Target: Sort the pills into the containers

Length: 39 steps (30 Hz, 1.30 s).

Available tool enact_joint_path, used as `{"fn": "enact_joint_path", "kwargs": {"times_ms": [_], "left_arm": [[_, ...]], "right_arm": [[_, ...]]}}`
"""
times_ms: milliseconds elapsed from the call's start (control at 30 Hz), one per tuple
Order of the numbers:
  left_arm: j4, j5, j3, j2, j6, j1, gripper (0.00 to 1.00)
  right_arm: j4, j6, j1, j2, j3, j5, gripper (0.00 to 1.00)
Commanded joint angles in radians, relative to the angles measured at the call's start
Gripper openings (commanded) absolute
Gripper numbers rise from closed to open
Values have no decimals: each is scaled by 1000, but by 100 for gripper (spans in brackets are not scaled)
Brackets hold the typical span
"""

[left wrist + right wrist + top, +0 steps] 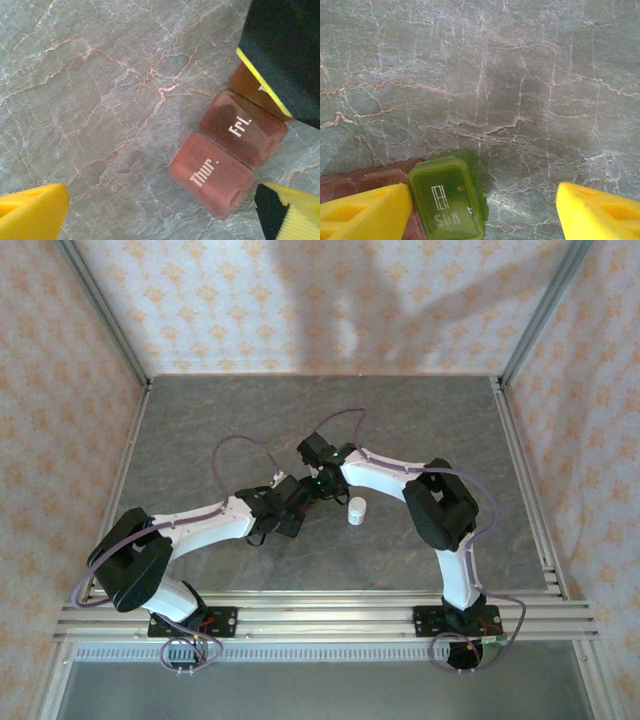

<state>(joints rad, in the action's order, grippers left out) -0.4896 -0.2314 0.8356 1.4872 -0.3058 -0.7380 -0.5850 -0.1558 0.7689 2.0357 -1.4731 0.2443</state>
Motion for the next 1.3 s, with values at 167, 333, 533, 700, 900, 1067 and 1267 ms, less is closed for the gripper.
{"fn": "enact_joint_path", "kwargs": {"times_ms": [167,333,533,700,900,1067,1267], "left_arm": [[-28,-58,19,-38,-15,23,97],[-34,-57,19,-57,-13,44,97],[-33,-51,24,-73,-7,79,98],[-22,-30,26,-65,-5,113,98],[17,-1,13,-46,-18,166,98],[78,69,-18,-30,-51,223,98],[113,109,-33,4,-76,233,98]], "right_arm": [[-36,9,-2,22,40,-44,77],[-37,11,-2,24,39,-46,77],[-37,9,-3,26,39,-44,77],[-36,7,-2,27,41,-45,77],[-36,4,-3,26,42,-43,77],[-36,2,-2,26,46,-43,77],[-36,-2,-2,24,47,-38,77]]}}
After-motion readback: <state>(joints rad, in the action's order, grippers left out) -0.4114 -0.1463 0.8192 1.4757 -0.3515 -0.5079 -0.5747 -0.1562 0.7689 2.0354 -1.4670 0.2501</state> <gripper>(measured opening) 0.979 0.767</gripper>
